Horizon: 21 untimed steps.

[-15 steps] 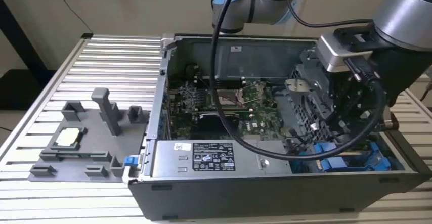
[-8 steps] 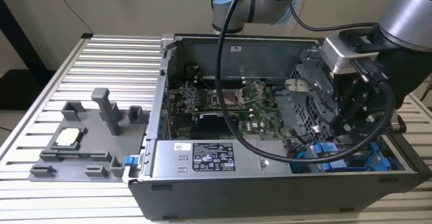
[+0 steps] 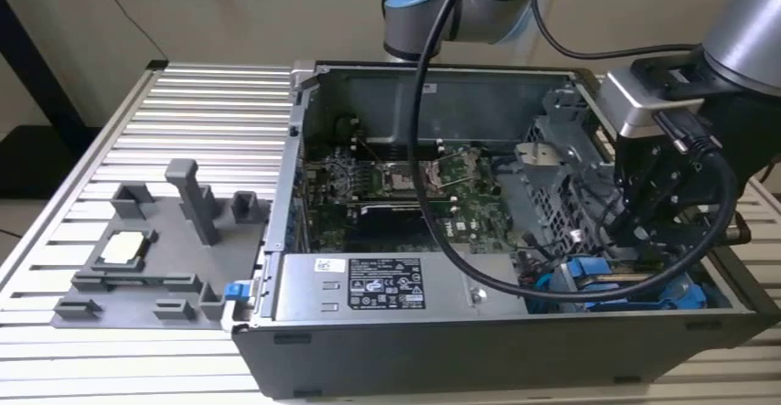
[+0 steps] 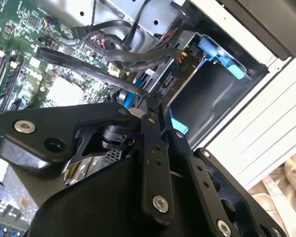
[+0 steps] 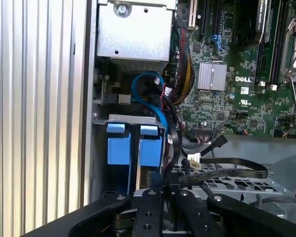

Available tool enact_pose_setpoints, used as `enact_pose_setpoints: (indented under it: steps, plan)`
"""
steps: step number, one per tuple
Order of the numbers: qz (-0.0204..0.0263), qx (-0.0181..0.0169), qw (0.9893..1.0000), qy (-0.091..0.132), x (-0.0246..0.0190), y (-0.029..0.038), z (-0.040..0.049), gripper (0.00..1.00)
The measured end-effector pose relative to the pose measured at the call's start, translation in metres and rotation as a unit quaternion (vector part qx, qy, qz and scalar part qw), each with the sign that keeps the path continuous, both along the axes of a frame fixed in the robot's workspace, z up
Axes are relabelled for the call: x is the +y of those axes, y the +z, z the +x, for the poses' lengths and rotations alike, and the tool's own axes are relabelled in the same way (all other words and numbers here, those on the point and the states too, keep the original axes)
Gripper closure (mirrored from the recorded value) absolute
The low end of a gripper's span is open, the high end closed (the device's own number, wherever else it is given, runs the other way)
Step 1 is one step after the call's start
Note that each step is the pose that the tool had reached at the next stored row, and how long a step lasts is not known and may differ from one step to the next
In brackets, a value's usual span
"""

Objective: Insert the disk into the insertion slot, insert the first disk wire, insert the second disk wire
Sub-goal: 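Insert the second disk wire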

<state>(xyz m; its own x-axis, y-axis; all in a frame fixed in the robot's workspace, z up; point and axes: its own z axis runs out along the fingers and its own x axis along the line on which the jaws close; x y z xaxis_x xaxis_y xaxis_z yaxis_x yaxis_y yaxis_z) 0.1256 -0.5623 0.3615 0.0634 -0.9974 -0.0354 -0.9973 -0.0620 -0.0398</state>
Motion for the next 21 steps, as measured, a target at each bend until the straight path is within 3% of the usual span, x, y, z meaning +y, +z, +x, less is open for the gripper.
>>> enact_pose_setpoints:
  steps: [12, 21]
  plan:
    - [-0.0011, 0.0001, 0.9999, -0.012, -0.0010, -0.0019, 0.0022, 0.84]
    - [-0.0020, 0.0001, 0.9999, -0.013, -0.0057, -0.0056, 0.0059, 0.84]
